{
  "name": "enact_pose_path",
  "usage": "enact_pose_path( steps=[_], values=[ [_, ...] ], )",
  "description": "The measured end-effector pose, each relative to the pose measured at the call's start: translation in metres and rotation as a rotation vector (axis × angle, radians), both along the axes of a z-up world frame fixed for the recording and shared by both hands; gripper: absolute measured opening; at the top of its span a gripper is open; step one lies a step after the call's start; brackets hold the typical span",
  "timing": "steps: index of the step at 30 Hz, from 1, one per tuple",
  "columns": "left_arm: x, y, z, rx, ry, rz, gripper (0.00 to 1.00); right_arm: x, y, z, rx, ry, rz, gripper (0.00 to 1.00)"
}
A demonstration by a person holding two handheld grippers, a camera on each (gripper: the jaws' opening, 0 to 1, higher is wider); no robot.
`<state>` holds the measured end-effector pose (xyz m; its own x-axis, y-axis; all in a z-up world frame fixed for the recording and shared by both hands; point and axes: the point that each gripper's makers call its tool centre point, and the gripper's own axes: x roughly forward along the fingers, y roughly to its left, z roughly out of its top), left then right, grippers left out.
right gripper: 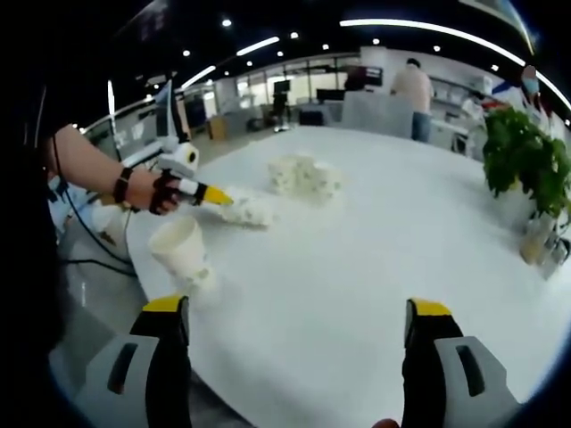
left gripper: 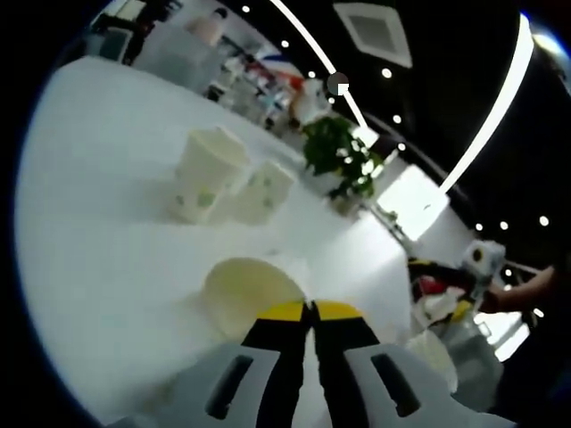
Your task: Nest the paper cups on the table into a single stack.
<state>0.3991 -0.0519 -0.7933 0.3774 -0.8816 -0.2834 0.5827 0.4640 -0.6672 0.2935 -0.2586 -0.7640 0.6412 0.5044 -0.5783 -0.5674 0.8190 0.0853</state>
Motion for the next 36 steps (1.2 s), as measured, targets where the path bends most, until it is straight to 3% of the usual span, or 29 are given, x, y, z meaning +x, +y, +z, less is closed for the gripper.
enact_pose_path(
  steps=[20,36],
  values=[
    [-0.009,0.002,0.016,-0.004,-0.031,-0.004,0.00,0.002,0.003,0.007,0.013,-0.022,0.011,0.98],
    [-0.023,0.008,0.050,0.012,-0.072,-0.011,0.00,0.007,0.003,0.026,0.036,-0.084,0.008,0.98]
  ],
)
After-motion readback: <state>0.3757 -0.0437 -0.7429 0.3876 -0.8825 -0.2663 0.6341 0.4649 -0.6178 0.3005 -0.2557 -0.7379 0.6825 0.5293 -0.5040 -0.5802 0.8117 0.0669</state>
